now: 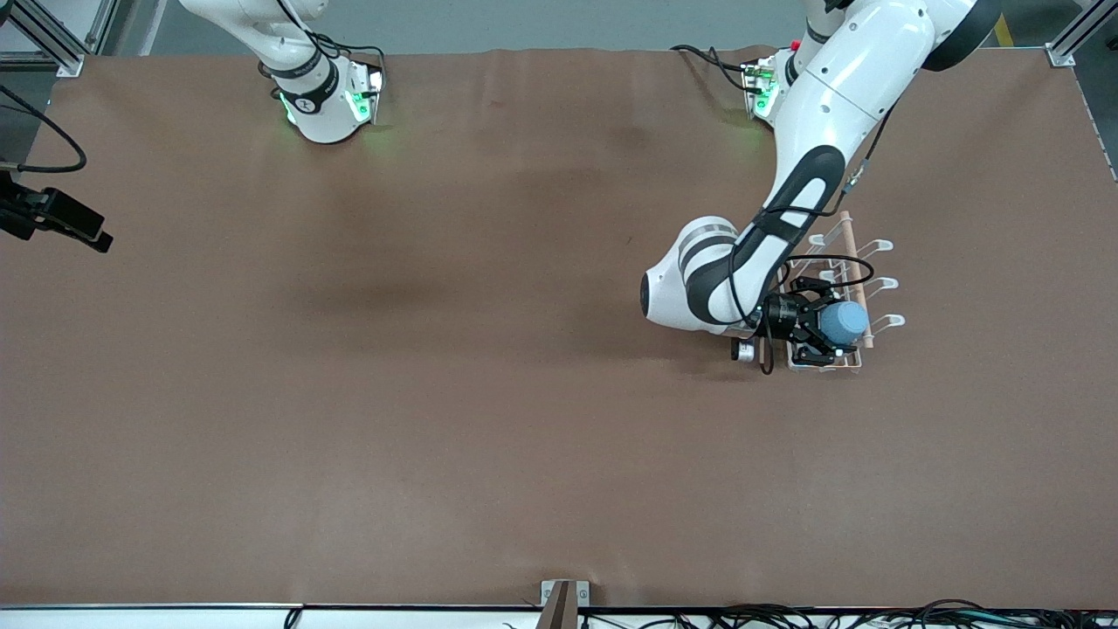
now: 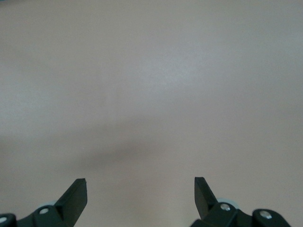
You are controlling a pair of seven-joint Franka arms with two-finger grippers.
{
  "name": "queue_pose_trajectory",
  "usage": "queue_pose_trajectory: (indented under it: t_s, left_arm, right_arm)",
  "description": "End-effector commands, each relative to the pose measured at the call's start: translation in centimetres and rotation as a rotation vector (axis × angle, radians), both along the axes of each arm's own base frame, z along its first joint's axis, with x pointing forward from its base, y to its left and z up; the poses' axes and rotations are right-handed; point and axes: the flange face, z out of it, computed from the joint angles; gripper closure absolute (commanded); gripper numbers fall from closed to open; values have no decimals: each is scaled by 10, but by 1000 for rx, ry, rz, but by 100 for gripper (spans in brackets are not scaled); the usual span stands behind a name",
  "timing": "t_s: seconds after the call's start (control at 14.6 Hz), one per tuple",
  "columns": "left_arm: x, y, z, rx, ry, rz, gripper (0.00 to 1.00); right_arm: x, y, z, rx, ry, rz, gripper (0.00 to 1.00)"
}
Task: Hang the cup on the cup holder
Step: 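Lower the cup onto a white hook with the left gripper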
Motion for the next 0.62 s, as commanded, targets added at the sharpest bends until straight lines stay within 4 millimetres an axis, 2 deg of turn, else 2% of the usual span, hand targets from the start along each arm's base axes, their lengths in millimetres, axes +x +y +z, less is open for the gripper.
queue_pose_trajectory:
  t_s: [0.0,0.21,0.41,0.55]
  left_arm:
    - [9,-5,18,-42,-27,50,23]
    - [9,-9,25,-56,-34,54,11]
    - [8,-8,33,-69,-32,74,8]
    - [10,-6,49,-92,-50,96,5]
  right_arm:
    - [0,-2,3,-2,-19,3,0]
    - [0,-4,3,-9,-20,3,0]
    - [0,-10,4,-23,-24,-5,0]
    - [0,-14,5,-26,-25,-13,0]
